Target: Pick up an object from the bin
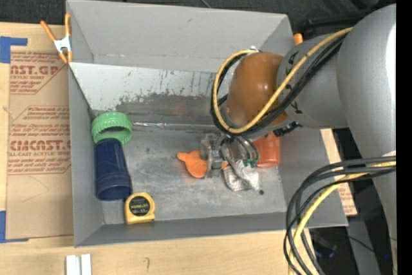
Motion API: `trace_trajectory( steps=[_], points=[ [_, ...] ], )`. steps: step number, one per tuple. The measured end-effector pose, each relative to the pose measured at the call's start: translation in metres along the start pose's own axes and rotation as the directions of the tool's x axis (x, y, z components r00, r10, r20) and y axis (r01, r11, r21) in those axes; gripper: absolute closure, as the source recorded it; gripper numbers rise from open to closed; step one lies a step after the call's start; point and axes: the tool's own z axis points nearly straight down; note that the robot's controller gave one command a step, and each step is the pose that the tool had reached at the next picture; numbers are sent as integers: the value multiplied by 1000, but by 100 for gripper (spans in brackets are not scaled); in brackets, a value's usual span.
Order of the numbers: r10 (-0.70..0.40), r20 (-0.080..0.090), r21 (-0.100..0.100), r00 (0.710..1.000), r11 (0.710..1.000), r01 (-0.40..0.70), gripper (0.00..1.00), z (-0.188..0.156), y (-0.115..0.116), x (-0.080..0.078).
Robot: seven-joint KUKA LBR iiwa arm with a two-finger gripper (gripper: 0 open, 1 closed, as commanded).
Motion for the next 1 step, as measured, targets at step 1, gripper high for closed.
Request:
trace_trajectory(
  steps=[1],
  points=[
    [0, 0, 0, 1000, 1000, 0, 100, 0, 0, 0]
  ],
)
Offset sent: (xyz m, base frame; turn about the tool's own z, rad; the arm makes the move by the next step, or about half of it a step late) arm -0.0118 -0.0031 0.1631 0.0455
